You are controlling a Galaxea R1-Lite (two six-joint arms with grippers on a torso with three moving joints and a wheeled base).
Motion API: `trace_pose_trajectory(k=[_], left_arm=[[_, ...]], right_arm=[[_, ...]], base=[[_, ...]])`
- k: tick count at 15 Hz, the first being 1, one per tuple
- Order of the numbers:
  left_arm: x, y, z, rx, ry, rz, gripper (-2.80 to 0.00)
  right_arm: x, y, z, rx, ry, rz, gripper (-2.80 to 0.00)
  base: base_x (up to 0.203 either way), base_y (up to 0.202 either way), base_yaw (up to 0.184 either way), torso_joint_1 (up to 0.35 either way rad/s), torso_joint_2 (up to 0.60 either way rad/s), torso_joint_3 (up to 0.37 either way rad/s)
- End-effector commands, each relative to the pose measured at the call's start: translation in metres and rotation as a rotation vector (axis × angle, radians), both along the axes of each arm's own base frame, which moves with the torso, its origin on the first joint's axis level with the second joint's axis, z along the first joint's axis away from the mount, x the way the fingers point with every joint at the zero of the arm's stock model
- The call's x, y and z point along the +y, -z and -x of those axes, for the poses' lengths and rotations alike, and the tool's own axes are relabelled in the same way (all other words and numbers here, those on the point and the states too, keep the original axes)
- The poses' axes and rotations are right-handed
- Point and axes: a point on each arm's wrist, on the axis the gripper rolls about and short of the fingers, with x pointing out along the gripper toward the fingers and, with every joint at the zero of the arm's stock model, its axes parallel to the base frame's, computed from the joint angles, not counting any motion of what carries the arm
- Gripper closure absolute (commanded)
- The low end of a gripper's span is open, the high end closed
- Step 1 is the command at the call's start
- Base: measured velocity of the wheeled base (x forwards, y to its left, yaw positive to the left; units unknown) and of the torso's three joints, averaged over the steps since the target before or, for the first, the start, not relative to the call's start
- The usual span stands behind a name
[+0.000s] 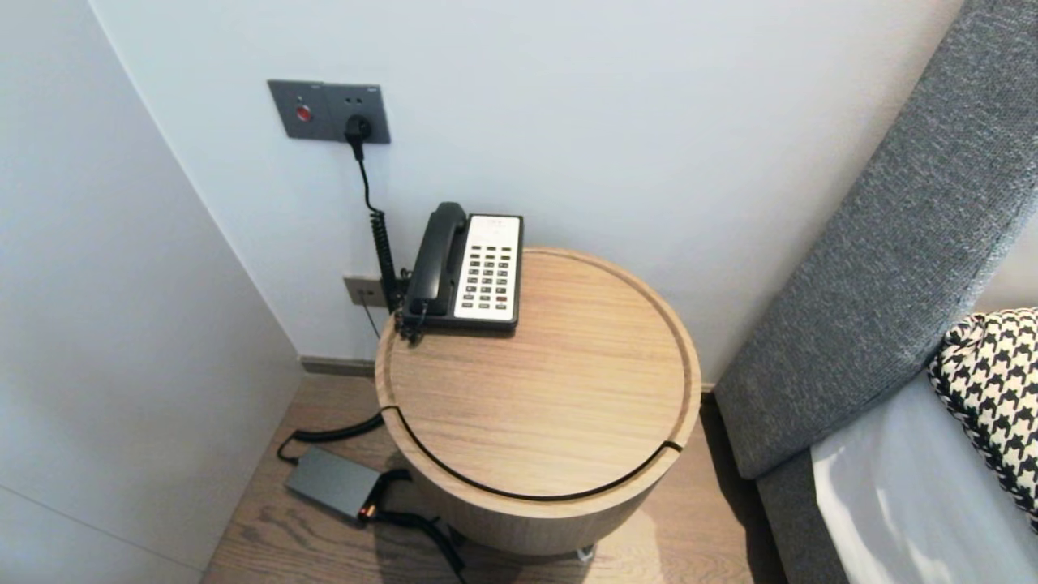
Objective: Open the nightstand drawer
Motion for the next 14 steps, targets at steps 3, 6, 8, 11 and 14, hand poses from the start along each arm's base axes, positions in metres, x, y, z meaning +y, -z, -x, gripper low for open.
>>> trace_pose_trajectory(k=[3, 6, 8, 11, 14], left_arm=[[0.0, 0.003, -0.001, 0.011, 0.0, 0.0, 0.0], [0.0, 0.003, -0.001, 0.013, 0.0, 0.0, 0.0], [0.0, 0.003, -0.001, 0.011, 0.0, 0.0, 0.0], [0.0, 0.003, -0.001, 0.011, 0.0, 0.0, 0.0], [0.0, 0.003, -0.001, 0.011, 0.0, 0.0, 0.0]], right_arm=[[0.0, 0.012, 0.009, -0.042, 0.012, 0.002, 0.0], [0.0, 0.013, 0.015, -0.11, 0.02, 0.001, 0.0], [0.0, 0.013, 0.017, -0.137, 0.02, 0.001, 0.0], [0.0, 0.014, 0.02, -0.174, 0.022, -0.002, 0.0], [-0.001, 0.015, 0.021, -0.193, 0.046, -0.051, 0.0]], base=[[0.0, 0.0, 0.0, 0.0, 0.0, 0.0], [0.0, 0.0, 0.0, 0.0, 0.0, 0.0], [0.0, 0.0, 0.0, 0.0, 0.0, 0.0], [0.0, 0.0, 0.0, 0.0, 0.0, 0.0], [0.0, 0.0, 0.0, 0.0, 0.0, 0.0]])
